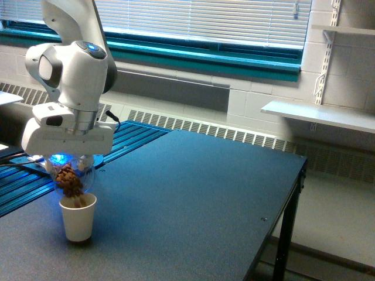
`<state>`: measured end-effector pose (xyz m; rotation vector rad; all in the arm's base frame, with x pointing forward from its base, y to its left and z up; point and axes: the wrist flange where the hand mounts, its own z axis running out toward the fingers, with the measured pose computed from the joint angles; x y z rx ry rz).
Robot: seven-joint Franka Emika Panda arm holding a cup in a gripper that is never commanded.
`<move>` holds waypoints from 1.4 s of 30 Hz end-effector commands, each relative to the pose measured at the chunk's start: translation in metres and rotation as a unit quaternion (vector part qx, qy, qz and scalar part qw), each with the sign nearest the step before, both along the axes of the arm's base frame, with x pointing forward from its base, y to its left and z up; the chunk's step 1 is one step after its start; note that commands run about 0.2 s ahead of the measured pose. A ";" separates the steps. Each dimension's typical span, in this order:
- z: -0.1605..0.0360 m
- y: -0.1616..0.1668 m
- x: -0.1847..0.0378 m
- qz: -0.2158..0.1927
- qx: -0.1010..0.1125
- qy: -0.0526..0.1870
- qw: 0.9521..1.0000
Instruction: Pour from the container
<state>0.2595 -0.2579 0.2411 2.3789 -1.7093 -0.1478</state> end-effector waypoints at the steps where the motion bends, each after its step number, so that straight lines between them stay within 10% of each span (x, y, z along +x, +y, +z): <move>1: 0.002 0.000 0.005 0.009 0.001 0.001 1.000; 42: 0.005 -0.002 0.006 0.044 0.001 0.041 0.998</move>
